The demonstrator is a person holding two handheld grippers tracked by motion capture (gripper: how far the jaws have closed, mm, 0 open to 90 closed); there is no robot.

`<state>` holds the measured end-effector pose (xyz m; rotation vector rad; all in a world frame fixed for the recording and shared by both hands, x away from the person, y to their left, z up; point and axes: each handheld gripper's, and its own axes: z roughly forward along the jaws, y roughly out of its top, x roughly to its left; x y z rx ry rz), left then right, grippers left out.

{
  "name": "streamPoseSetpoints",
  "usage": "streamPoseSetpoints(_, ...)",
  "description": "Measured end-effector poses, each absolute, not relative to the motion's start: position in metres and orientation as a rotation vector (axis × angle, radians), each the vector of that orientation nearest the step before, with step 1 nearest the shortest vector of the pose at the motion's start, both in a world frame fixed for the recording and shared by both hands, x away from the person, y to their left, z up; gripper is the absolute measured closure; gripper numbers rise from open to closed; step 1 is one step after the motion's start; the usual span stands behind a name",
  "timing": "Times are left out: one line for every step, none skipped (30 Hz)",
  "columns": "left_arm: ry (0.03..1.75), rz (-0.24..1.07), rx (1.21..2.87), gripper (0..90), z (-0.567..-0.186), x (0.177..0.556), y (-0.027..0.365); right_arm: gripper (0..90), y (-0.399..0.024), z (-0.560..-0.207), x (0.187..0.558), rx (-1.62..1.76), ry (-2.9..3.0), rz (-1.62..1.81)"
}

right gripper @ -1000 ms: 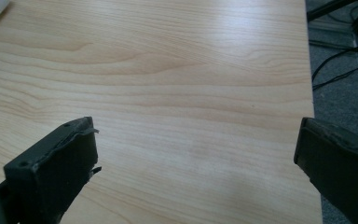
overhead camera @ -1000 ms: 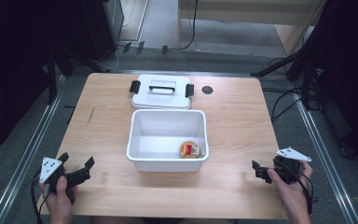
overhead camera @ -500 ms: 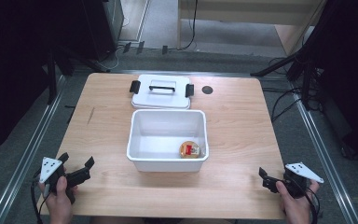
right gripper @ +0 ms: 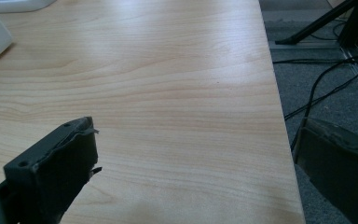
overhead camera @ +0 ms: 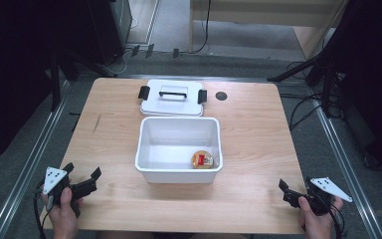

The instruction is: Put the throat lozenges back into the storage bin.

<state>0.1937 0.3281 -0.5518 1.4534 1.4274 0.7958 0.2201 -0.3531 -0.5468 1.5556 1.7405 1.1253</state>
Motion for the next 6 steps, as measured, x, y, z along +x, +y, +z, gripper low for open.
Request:
streamPoseSetpoints(1.427, 0.796, 1.453, 0.0, -0.5518, 0.1937, 0.3281, 0.0, -0.3531, -0.5468, 0.2201, 1.556, 1.741, 1.125)
streamPoseSetpoints(1.428, 0.797, 1.453, 0.0, -0.5518, 0.1939, 0.3276, 0.0, -0.3529, -0.5469, 0.2203, 1.561, 1.741, 1.123)
streamPoseSetpoints(1.427, 0.798, 1.455, 0.0, -0.5518, 0.1941, 0.3275, 0.0, -0.3528, -0.5469, 0.2204, 1.559, 1.745, 1.121)
streamPoseSetpoints(1.428, 0.797, 1.457, 0.0, -0.5518, 0.1942, 0.3274, 0.0, -0.3528, -0.547, 0.2206, 1.556, 1.748, 1.121)
streamPoseSetpoints(1.428, 0.797, 1.46, 0.0, -0.5517, 0.1942, 0.3274, 0.0, -0.3527, -0.5471, 0.2208, 1.558, 1.748, 1.121)
streamPoseSetpoints(1.428, 0.797, 1.461, 0.0, -0.5517, 0.1943, 0.3274, 0.0, -0.3527, -0.5471, 0.221, 1.559, 1.749, 1.12)
